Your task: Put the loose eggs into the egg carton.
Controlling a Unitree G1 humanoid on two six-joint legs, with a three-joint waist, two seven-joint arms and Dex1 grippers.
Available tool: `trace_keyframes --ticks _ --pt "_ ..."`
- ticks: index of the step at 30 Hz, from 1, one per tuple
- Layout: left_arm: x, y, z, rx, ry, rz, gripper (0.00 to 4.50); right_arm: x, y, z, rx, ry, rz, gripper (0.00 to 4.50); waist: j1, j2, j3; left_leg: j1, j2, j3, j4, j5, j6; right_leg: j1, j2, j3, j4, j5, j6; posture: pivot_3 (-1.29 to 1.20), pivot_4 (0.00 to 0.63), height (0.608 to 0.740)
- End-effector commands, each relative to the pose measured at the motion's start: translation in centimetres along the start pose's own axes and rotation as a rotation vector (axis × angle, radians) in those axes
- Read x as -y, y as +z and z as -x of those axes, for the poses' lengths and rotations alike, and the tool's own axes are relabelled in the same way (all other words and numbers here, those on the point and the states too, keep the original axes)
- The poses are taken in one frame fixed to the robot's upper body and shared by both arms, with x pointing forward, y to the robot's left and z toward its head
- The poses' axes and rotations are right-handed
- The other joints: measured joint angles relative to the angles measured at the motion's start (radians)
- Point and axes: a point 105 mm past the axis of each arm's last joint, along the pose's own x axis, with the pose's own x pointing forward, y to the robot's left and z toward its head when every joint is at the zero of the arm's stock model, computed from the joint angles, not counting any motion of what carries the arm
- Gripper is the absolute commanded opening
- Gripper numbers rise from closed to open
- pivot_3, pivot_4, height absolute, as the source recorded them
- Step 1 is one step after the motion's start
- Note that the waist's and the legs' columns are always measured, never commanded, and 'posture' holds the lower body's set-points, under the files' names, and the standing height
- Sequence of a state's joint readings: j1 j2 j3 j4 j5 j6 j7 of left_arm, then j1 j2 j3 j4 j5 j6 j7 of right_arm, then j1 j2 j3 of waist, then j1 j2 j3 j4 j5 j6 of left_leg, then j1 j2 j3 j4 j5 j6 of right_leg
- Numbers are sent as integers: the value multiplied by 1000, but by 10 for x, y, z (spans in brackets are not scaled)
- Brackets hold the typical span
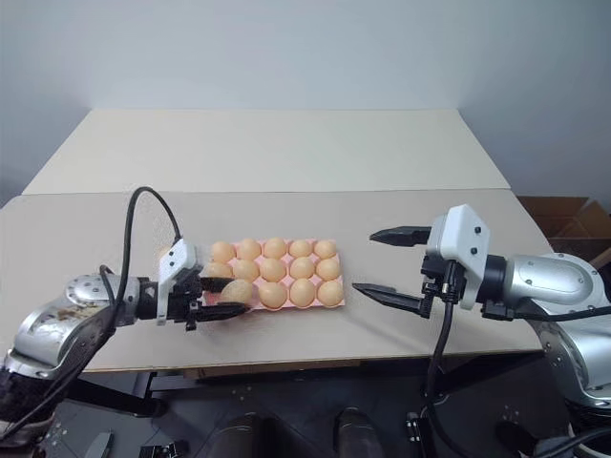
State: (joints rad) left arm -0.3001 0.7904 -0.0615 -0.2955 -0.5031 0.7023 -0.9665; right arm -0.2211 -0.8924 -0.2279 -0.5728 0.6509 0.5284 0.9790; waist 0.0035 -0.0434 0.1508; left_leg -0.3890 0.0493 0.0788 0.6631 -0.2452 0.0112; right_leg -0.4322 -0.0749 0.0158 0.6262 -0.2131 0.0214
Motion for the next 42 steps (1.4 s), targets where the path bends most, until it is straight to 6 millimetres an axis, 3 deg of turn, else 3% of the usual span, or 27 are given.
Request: trace_keyframes --ticks 1,3,6,9,18,20,26,30,33,42 --pt "-1 13 1 26 1 -37 3983 -1 11 3 30 -16 39 4308 0 0 0 0 0 0 0 0 0 0 0 0 0 0 0 0 150 740" --pt "-1 17 1 40 2 -51 4454 -1 11 3 31 -17 39 4308 0 0 0 0 0 0 0 0 0 0 0 0 0 0 0 0 150 740" --pt "-1 32 14 98 24 -86 4454 0 12 3 35 -17 40 4308 0 0 0 1 0 0 0 0 0 0 0 0 0 0 0 0 150 740" --pt "-7 44 42 155 81 -83 4454 -1 12 4 40 -11 36 4308 -4 0 0 0 0 -1 0 0 0 0 0 -1 0 0 0 0 150 740" --pt "-26 13 146 53 387 -91 4454 5 2 4 33 18 -11 4308 -16 0 0 3 1 0 0 0 0 1 -1 -1 0 -3 4 0 150 740" --pt "-23 4 167 14 445 -102 4454 10 -2 6 26 2 -33 4308 -15 0 0 3 1 0 0 0 0 1 -1 -1 0 -8 -4 0 150 740" --pt "3 -18 208 -45 487 -93 4454 17 -23 12 -52 -15 -40 4308 -11 0 0 1 1 2 0 0 0 -1 -2 -2 0 -6 -9 0 150 740" --pt "6 -17 204 0 503 -81 4454 17 -22 11 -39 -13 -50 4308 2 0 0 2 1 2 0 0 0 -1 -2 -2 1 -9 -4 0 150 740" --pt "-7 -20 192 -2 576 -9 4454 18 -21 10 -40 -9 -45 4308 8 0 0 3 2 2 0 0 0 0 -2 -2 1 -9 -4 0 150 740" --pt "-54 -33 126 22 802 379 4454 15 -14 13 -40 -21 -25 4308 8 -1 0 3 1 0 0 -1 0 4 -1 -2 0 0 0 0 150 740"
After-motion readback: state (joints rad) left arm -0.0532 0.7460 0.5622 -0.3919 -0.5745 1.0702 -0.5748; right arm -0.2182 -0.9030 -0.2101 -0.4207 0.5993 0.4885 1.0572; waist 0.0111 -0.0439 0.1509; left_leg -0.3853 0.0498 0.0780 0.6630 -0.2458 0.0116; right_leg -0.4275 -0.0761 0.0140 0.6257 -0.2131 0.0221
